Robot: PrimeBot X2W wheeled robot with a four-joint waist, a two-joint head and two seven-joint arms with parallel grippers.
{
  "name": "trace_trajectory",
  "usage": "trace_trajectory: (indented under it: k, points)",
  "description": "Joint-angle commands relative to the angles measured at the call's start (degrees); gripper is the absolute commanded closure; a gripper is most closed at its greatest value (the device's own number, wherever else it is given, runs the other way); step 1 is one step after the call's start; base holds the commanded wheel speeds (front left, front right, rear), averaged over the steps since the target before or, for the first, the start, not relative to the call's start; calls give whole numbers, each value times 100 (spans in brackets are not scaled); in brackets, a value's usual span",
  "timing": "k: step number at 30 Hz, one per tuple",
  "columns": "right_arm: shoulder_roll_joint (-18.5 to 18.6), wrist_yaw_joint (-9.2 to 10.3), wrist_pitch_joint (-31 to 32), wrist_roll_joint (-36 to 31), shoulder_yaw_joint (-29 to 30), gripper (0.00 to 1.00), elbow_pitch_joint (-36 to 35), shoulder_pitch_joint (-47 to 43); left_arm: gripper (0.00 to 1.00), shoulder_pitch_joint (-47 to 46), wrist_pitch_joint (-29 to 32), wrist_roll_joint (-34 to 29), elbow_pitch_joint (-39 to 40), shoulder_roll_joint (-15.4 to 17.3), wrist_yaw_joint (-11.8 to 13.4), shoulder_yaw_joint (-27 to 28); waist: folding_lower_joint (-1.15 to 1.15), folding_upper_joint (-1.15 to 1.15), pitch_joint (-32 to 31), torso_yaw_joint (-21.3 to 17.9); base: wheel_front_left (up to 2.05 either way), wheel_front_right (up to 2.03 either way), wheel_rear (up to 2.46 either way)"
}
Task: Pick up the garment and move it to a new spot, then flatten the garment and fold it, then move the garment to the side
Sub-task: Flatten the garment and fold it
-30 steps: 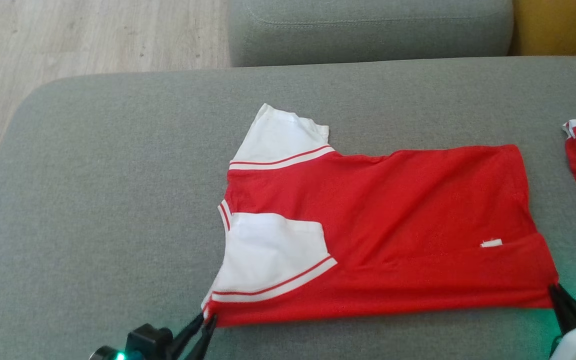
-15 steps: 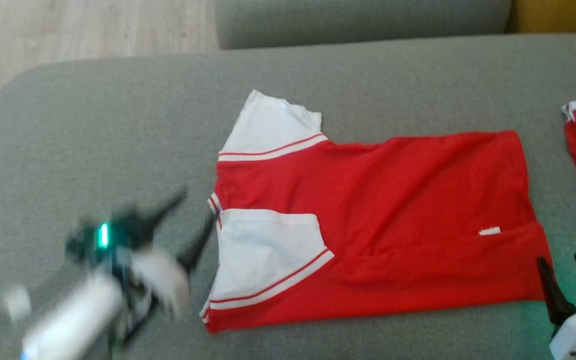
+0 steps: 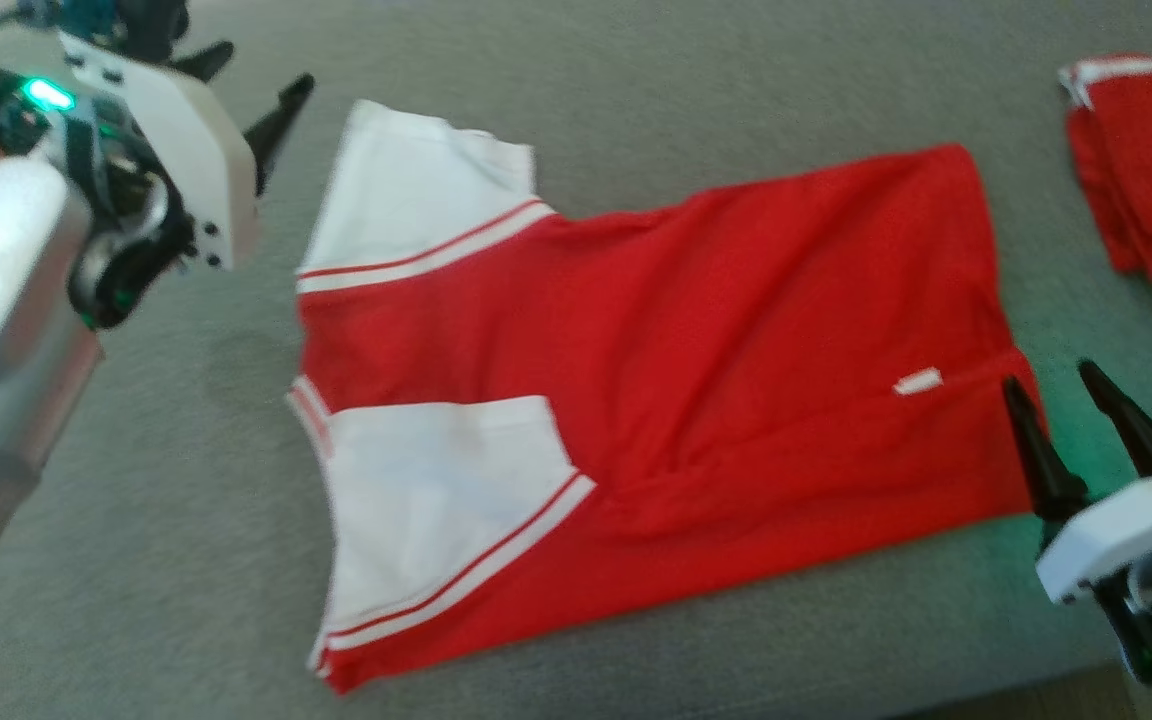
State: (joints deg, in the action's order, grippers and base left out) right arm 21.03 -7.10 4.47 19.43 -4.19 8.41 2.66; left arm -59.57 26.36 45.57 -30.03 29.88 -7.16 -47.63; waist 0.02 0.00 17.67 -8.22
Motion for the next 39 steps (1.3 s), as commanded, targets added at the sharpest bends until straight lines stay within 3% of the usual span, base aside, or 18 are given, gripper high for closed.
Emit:
trace_trajectory:
  k: [1,16,30,31,32,34,35,36,39]
  points:
    - [167,-39,-81,-25,-122,0,-109,149,0,-319,30,96,3,206,-30,148,-2,0,332,-378,0,0,0]
    - [91,-39,-369,94,-511,0,322,659,0,-1080,213,707,-1031,576,-32,-619,-2,0,912,-893,0,0,0]
    - [-6,-39,-578,107,-571,0,641,915,0,-1156,363,1257,-1010,677,-33,-1150,-2,0,1044,-1037,0,0,0]
    - [-16,-39,-590,109,-579,0,663,926,5,-1155,401,1302,-993,687,-33,-1188,-2,0,1045,-1049,0,0,0]
    - [-27,-39,-599,116,-585,0,683,935,29,-1154,435,1348,-975,704,-33,-1223,-2,0,1046,-1065,0,0,0]
    - [-68,-39,-618,209,-589,0,722,958,65,-1154,471,1432,-942,746,-33,-1276,-2,0,1051,-1101,0,0,0]
    - [-63,-39,-628,240,-605,0,744,971,74,-1149,490,1470,-933,759,-33,-1303,-2,0,1052,-1112,0,0,0]
    - [-53,-39,-637,253,-622,0,762,984,96,-1140,528,1510,-917,770,-33,-1338,-2,0,1053,-1120,0,0,0]
    - [-25,-39,-666,279,-638,0,820,1039,100,-1138,564,1619,-809,828,-33,-1423,-2,0,1060,-1133,0,0,0]
